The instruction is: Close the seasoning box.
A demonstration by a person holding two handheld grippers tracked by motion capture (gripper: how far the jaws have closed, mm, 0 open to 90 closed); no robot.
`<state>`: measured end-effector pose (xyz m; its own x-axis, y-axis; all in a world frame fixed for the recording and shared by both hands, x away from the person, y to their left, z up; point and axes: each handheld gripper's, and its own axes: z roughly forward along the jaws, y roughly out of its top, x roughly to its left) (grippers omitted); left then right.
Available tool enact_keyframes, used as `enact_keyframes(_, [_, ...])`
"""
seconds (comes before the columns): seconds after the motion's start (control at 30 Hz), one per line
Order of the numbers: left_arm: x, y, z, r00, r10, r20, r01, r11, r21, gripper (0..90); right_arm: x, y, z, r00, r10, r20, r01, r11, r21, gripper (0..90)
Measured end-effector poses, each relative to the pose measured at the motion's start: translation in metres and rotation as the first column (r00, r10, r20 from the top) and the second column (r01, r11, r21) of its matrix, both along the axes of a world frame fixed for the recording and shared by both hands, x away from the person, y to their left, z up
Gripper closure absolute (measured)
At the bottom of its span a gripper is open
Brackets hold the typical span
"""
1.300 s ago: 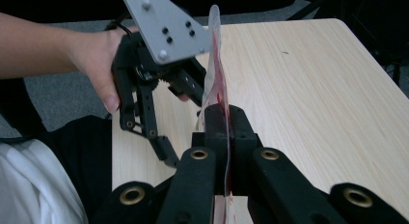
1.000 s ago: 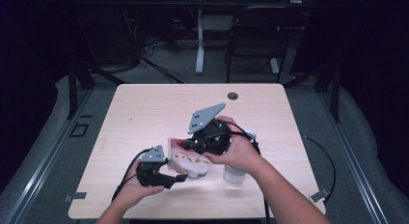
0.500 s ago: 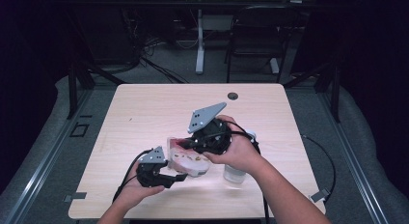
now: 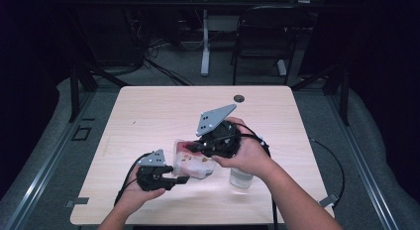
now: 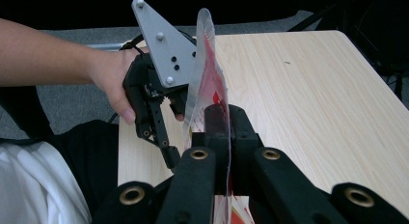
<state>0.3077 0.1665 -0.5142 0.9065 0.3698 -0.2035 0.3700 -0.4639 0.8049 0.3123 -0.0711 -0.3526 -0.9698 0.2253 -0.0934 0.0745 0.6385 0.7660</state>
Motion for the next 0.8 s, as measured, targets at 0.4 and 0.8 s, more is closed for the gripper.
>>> enact_keyframes(0.4, [0.0002,0.0068,0.004,0.9996,0.021,0.02,-0.021,0.9996,0.018,68.5,0.0024,-0.0022,-0.0008,1.0,-0.009,-0.003,0.009,1.0,-0.005,89.2])
enact_keyframes(0.8, [0.0001,0.0084,0.006,0.9992,0.03,0.025,-0.031,0.9983,0.05,70.2,0.0051,-0.0082,-0.0051,0.9995,-0.028,-0.016,0.028,1.0,-0.003,88.0])
